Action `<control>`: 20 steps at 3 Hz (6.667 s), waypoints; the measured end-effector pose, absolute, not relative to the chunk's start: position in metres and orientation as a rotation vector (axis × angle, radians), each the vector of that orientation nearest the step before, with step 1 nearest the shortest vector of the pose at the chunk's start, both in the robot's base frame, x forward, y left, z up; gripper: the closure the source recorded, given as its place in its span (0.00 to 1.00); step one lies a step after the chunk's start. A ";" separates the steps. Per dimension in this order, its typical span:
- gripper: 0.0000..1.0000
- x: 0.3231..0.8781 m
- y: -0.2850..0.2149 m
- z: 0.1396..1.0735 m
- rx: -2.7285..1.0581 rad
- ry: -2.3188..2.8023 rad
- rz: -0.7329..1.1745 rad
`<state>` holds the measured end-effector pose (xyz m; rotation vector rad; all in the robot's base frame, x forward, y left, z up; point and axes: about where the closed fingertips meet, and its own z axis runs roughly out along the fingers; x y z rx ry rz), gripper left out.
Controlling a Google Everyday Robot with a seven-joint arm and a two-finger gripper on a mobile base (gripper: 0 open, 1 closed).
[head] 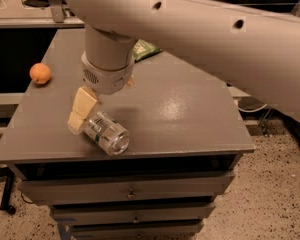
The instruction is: Place 7up can upright
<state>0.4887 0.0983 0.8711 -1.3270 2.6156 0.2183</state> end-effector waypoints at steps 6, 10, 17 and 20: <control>0.64 0.473 0.114 0.848 -1.146 2.670 0.109; 1.00 0.562 0.094 0.926 -0.932 2.106 0.711; 1.00 0.567 0.087 0.956 -0.732 1.393 0.837; 1.00 0.547 0.113 0.929 -0.860 1.348 0.908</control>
Offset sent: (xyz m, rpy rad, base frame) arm -0.0251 0.0206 -0.0398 -0.1097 0.0192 -0.1479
